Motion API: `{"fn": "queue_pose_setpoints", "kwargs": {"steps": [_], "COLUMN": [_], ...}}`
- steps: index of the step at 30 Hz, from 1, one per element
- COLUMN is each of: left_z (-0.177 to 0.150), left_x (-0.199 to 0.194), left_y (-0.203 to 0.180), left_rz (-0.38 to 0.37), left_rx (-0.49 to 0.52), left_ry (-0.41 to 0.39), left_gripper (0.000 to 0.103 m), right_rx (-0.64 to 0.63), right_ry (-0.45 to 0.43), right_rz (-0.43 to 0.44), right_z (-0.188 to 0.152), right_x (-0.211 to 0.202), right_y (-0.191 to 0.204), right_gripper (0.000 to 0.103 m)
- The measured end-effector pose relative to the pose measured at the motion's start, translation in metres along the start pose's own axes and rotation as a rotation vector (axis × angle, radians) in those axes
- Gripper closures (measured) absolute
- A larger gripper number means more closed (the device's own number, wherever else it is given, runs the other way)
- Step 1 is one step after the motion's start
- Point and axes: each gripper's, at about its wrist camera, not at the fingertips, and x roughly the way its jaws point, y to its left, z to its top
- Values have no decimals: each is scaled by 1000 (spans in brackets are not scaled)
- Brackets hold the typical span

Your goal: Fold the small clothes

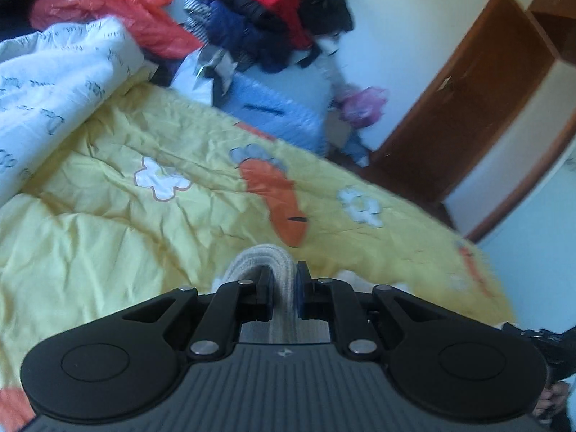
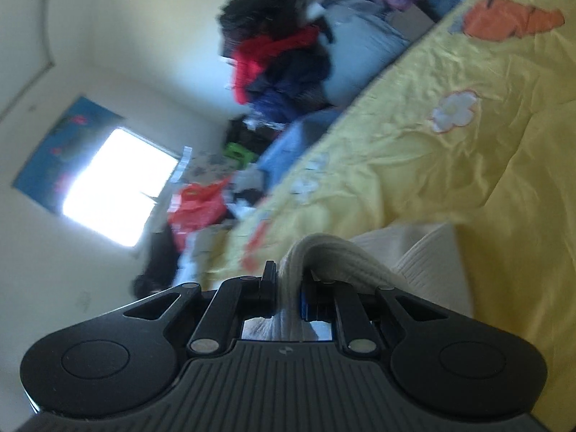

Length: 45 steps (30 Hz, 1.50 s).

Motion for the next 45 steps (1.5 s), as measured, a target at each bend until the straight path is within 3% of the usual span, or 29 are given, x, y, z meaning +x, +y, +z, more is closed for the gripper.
{"fn": "queue_pose_setpoints", "kwargs": {"steps": [3, 5, 7, 8, 11, 13, 15, 18, 23, 26, 31, 35, 36, 37, 38, 40, 45], "left_z": [-2, 0, 10, 16, 25, 21, 1, -47, -145, -183, -190, -180, -178, -175, -174, -168, -156], "left_x": [37, 54, 61, 56, 20, -14, -55, -96, -106, -98, -83, -59, -55, -51, -48, -50, -78], "left_y": [-4, -3, 8, 14, 20, 20, 18, 25, 52, 58, 32, 10, 4, 1, 2, 6, 0], "left_rz": [71, 107, 83, 19, -162, -178, -110, -93, -76, -48, -11, 64, 103, 149, 149, 130, 75], "left_rx": [21, 9, -103, -177, -267, -271, -249, -217, -364, -415, -343, -297, -284, -272, -282, -317, -266], "left_ry": [30, 50, 113, 126, 77, -10, -141, -205, -93, -38, -85, -108, -115, -97, -81, -72, -83], "left_gripper": [92, 91, 89, 88, 66, 22, 12, 12, 12, 12, 11, 14, 38, 64, 64, 71, 77], "right_rx": [44, 145, 259, 297, 207, 136, 87, 69, 126, 198, 201, 139, 136, 137, 146, 177, 138], "right_ry": [13, 4, 10, -7, -128, -166, -184, -204, -180, -163, -148, -182, -198, -209, -212, -224, -258], "right_rz": [-58, -83, -73, -57, -32, 2, 55, 71, -34, -84, -95, -192, -218, -229, -225, -201, -130], "right_z": [5, 8, 9, 9, 5, -1, -17, -56, -131, -163, -169, -155, -153, -153, -152, -152, -149], "right_x": [29, 40, 43, 40, 9, -14, -44, -86, -132, -134, -96, -55, -46, -43, -37, -37, -54], "right_y": [-22, -39, -51, -52, -27, -9, 5, 6, -20, -38, -35, -18, -16, -16, -19, -25, -2], "right_gripper": [86, 80, 71, 63, 24, 20, 20, 18, 18, 19, 20, 21, 27, 47, 74, 74, 76]}}
